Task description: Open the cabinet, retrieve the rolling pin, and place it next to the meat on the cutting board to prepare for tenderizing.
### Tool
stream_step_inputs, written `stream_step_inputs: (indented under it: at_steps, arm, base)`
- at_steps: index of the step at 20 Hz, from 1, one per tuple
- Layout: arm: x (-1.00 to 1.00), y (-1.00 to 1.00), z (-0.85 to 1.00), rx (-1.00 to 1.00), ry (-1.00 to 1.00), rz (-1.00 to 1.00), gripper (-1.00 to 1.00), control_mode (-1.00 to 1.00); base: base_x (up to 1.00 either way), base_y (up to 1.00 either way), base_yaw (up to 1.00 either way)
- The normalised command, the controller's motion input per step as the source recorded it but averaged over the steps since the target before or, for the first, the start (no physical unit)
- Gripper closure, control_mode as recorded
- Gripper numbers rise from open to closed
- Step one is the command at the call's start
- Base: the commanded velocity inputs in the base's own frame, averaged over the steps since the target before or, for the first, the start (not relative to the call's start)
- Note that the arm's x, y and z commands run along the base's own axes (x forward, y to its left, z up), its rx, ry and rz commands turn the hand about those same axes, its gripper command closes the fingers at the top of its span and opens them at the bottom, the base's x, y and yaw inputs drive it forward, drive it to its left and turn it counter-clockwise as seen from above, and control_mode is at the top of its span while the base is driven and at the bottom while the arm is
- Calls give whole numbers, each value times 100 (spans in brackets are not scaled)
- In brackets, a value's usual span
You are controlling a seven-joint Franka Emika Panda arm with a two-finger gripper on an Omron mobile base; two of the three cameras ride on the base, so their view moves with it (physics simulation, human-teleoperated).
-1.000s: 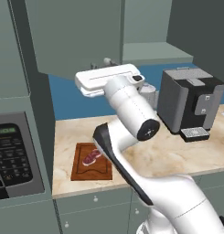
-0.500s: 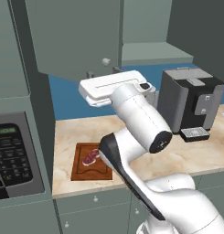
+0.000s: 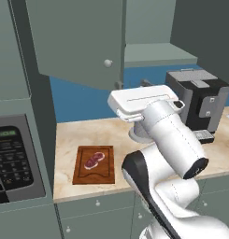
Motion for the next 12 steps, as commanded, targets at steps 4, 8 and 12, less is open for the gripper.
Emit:
stream_step_inputs:
  at_steps: [4, 8, 12]
  arm:
    - [-30, -74, -4, 12, 0, -2, -100, -100]
    - [-19, -78, -3, 12, 2, 0, -100, -100]
    - [-7, -76, -2, 13, 1, 0, -100, -100]
  base:
    - [0, 0, 0]
    - [0, 0, 0]
    - [0, 0, 0]
